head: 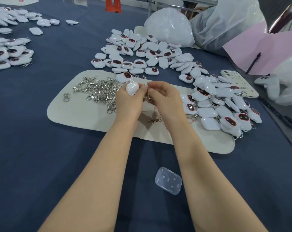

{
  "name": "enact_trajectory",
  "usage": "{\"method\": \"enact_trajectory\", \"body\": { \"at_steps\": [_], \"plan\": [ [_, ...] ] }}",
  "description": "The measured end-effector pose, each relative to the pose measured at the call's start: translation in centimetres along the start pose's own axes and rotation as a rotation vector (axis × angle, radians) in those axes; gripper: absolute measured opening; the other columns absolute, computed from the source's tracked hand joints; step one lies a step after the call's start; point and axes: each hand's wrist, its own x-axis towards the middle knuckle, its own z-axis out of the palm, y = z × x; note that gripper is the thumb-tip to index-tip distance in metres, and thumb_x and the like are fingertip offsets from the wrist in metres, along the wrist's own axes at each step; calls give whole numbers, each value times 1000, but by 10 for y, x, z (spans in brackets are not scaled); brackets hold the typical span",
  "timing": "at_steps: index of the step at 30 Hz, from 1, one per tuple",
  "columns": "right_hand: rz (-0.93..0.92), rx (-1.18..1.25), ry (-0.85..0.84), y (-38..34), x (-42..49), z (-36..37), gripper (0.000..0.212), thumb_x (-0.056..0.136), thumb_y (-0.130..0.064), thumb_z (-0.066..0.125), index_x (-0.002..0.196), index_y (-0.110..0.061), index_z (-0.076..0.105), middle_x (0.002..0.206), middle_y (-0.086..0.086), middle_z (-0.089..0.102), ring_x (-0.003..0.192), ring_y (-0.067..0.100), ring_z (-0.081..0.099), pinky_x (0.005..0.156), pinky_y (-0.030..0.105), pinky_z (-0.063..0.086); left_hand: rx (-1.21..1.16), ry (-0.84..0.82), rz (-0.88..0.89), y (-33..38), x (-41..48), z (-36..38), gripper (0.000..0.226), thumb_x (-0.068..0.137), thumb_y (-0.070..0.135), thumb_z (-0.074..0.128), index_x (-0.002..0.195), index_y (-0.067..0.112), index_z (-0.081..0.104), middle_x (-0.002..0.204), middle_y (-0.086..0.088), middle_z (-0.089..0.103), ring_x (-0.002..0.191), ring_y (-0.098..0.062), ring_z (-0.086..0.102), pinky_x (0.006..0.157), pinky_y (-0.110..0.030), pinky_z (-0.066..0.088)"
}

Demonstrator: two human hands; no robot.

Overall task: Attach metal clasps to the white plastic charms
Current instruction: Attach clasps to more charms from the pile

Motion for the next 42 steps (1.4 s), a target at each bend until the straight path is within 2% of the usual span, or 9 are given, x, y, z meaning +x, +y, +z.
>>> {"method": "enact_trajectory", "body": {
  "at_steps": [3,10,16,21,23,29,33,36,42],
  "plan": [
    [-21,-29,21,0,1,2,12,90,-9,59,101,-11,65,95,8,69,78,10,61,76,24,51,-48,-6,-27,1,0,0,25,85,7,66,67,25,62,53,11,61,54,-5,58,58,-23,48],
    [-72,-104,61,-1,0,1,21,89,2,50,96,-16,60,86,-5,62,79,11,57,68,18,46,7,-36,-4,1,-2,2,21,85,10,65,70,23,62,64,3,59,61,-14,54,70,-33,48],
    [-167,-221,62,-3,-2,0,23,88,-2,51,102,-17,62,96,-6,65,95,10,61,89,27,48,92,-31,65,1,-1,1,20,85,12,65,70,24,61,64,3,59,65,-17,55,75,-40,52],
    [-174,-239,94,0,-2,4,12,90,-10,57,88,-21,57,80,-7,62,74,9,57,66,29,48,203,-5,185,1,-3,1,5,87,14,64,82,14,64,72,-2,62,74,-25,60,77,-49,53],
    [-182,-236,117,-1,-1,4,11,90,-9,57,87,-20,57,81,-6,62,74,10,57,68,30,49,225,2,204,1,-4,1,6,87,16,64,82,12,64,70,-1,60,72,-24,58,75,-46,53],
    [-201,-245,140,-1,-1,4,13,91,-6,54,92,-18,61,84,-9,62,83,12,60,75,21,47,356,-59,246,0,-4,1,10,90,17,60,84,10,66,70,1,60,70,-21,56,67,-32,45],
    [-239,-260,143,0,-1,3,14,92,-5,53,98,-13,63,81,-15,58,78,1,56,72,8,43,376,-55,216,1,-3,0,19,88,19,61,82,2,65,68,-7,59,67,-26,56,64,-32,44],
    [-257,-242,164,-1,-1,4,15,92,-4,53,99,-10,64,81,-16,58,75,-4,55,70,5,42,305,-74,145,3,-4,1,17,86,16,64,70,14,61,63,-3,56,64,-22,52,63,-30,43],
    [-265,-262,184,-2,-2,5,14,91,-3,53,98,-11,62,82,-13,59,76,0,56,71,5,41,211,-70,106,5,-5,0,6,84,10,63,82,12,68,65,-3,59,63,-20,52,66,-34,47]
  ]
}}
